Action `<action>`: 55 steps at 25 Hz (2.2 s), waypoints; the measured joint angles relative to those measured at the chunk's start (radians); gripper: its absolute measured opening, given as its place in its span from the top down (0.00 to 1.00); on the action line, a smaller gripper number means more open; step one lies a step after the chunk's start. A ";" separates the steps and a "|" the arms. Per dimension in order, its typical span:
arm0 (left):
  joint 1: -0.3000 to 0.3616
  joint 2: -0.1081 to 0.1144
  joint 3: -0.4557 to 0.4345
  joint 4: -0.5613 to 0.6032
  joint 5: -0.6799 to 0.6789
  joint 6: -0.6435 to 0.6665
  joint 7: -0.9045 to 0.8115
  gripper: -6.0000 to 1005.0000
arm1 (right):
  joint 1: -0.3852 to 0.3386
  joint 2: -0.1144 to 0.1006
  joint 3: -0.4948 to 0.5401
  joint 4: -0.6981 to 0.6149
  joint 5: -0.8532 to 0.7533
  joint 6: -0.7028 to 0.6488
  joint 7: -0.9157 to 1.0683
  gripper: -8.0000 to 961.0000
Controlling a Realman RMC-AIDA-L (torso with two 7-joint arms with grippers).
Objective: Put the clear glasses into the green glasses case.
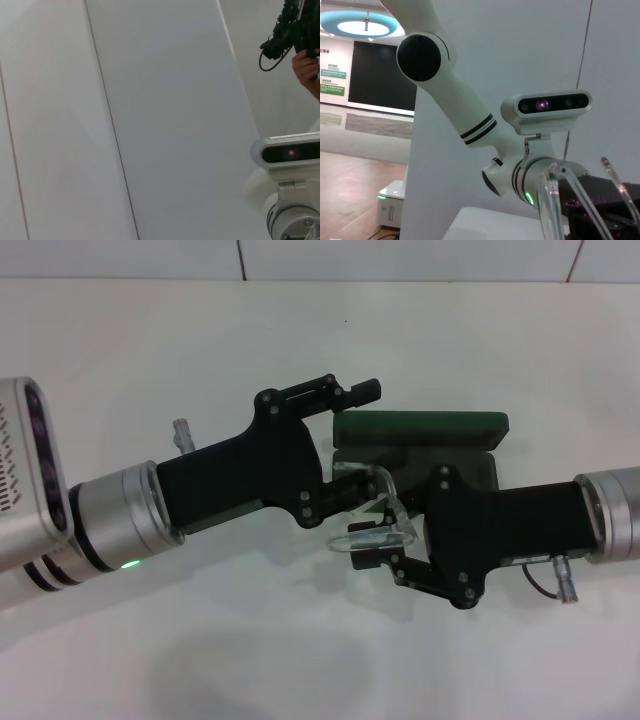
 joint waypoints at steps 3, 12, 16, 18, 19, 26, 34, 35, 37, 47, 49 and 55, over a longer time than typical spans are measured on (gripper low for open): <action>0.002 0.000 0.000 0.000 -0.001 0.000 0.000 0.41 | -0.004 -0.003 0.002 0.000 0.000 -0.003 0.002 0.79; 0.011 0.002 -0.007 0.000 -0.011 -0.008 0.000 0.41 | -0.040 -0.006 0.001 -0.051 -0.004 -0.057 0.001 0.78; 0.012 0.003 -0.007 0.000 -0.018 -0.016 0.000 0.41 | -0.045 -0.004 -0.009 -0.062 -0.011 -0.067 0.002 0.78; 0.011 0.001 -0.007 0.001 -0.026 -0.017 0.000 0.41 | -0.036 0.000 -0.036 -0.058 -0.012 -0.066 0.008 0.78; 0.010 0.000 -0.007 0.001 -0.029 -0.017 0.000 0.41 | -0.034 0.001 -0.043 -0.057 -0.012 -0.065 0.009 0.78; 0.002 -0.004 -0.001 0.004 -0.045 0.001 0.002 0.41 | -0.017 0.005 -0.112 -0.052 -0.003 -0.003 0.038 0.78; 0.002 -0.003 0.001 0.001 -0.038 0.027 0.002 0.41 | -0.023 0.005 -0.107 -0.052 0.029 0.021 0.050 0.77; 0.002 -0.003 0.003 0.000 -0.038 0.027 0.002 0.41 | -0.023 0.005 -0.107 -0.052 0.031 0.024 0.050 0.77; 0.001 -0.003 0.010 0.000 -0.037 0.027 0.002 0.41 | -0.023 0.005 -0.106 -0.052 0.038 0.032 0.050 0.77; 0.006 -0.001 0.024 0.002 -0.036 0.028 0.002 0.41 | -0.025 0.005 -0.105 -0.051 0.062 0.066 0.064 0.77; 0.007 0.000 0.029 0.003 -0.036 0.029 0.002 0.41 | -0.024 0.004 -0.105 -0.050 0.062 0.067 0.066 0.77; 0.027 0.001 0.016 0.000 -0.079 0.025 0.028 0.41 | -0.038 -0.003 -0.097 -0.064 0.062 0.071 0.063 0.76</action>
